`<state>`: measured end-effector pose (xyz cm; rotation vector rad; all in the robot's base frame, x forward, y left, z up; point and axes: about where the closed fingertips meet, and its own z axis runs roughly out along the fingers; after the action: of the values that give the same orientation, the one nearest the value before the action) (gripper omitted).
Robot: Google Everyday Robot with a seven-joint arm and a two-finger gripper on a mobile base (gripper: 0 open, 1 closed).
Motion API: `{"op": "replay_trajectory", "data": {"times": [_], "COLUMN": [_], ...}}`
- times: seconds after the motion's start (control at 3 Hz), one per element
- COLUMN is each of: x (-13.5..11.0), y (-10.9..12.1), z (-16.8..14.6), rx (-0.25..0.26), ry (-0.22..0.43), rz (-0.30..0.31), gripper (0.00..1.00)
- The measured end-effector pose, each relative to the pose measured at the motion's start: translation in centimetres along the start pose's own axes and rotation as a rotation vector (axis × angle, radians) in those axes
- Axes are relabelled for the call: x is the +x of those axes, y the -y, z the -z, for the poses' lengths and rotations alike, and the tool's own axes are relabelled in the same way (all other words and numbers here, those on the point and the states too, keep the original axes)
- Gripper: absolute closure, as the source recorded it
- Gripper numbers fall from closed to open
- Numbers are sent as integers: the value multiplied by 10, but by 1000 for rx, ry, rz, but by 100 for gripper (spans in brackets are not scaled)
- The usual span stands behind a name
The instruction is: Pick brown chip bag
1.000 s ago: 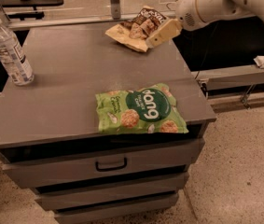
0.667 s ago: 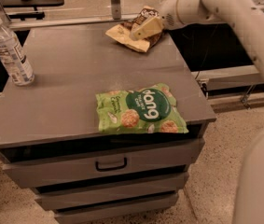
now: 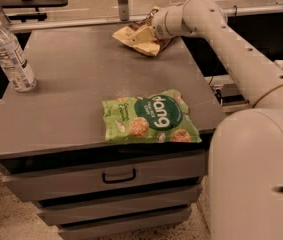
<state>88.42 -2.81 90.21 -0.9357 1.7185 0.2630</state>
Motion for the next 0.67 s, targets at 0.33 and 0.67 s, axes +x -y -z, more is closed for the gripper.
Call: {"op": "replay_trajectory", "data": {"times": [0.33,0.67], "x": [24,40], "y": [21,37], "z": [-18,-26], "rx": [54,93], "ry": [-11,-10], "rz": [15,36], "gripper": [0,18]}}
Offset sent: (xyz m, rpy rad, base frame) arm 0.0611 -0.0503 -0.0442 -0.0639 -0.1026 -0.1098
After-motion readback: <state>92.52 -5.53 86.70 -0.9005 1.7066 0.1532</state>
